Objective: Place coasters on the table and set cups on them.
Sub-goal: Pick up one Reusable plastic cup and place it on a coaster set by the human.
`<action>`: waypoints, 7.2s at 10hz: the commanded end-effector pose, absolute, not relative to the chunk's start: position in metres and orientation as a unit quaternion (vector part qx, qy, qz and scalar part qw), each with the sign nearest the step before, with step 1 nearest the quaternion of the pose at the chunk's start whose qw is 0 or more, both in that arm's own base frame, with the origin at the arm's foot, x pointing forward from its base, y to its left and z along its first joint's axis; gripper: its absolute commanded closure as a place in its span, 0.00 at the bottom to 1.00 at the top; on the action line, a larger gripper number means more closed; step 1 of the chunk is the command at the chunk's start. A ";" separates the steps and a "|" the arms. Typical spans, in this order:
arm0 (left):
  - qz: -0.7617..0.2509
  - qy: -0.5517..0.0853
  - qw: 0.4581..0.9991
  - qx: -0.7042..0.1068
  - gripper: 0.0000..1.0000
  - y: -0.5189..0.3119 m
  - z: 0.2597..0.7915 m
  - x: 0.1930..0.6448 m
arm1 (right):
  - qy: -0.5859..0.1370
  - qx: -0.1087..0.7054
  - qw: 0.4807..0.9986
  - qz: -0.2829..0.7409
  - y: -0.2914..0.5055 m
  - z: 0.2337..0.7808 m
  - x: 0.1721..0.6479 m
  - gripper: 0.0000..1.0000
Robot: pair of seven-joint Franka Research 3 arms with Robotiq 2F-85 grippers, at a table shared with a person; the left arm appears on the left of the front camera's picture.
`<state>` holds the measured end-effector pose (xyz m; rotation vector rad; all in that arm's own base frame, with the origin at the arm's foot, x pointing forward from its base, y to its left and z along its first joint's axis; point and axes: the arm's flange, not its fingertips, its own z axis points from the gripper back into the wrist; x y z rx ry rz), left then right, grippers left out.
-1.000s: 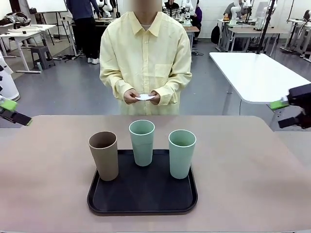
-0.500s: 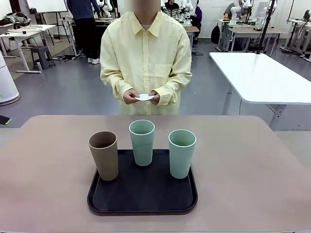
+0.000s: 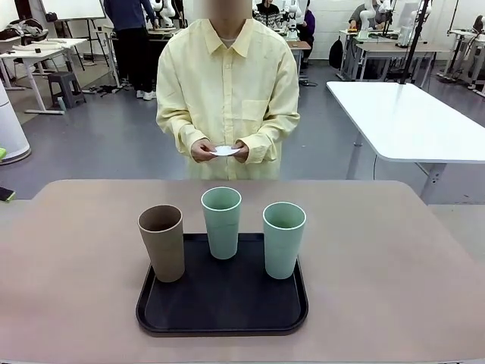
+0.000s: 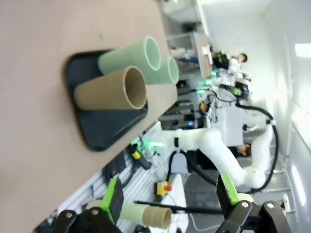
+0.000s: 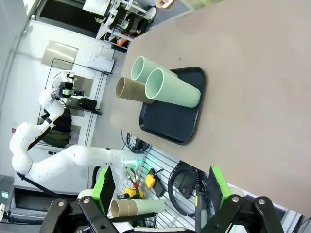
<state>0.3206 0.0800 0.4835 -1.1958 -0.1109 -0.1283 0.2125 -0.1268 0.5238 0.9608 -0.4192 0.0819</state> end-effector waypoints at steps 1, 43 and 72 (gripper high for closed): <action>-0.011 -0.053 0.844 -0.534 0.00 0.074 0.489 0.316 | -0.201 0.458 0.865 0.032 -0.131 0.522 0.212 0.00; -0.060 -0.052 0.823 -0.562 0.00 0.080 0.483 0.321 | -0.184 0.247 0.818 0.486 -0.013 0.563 0.374 0.00; -0.060 -0.052 0.823 -0.562 0.00 0.080 0.483 0.321 | -0.427 0.474 0.496 0.589 0.047 0.302 0.434 0.00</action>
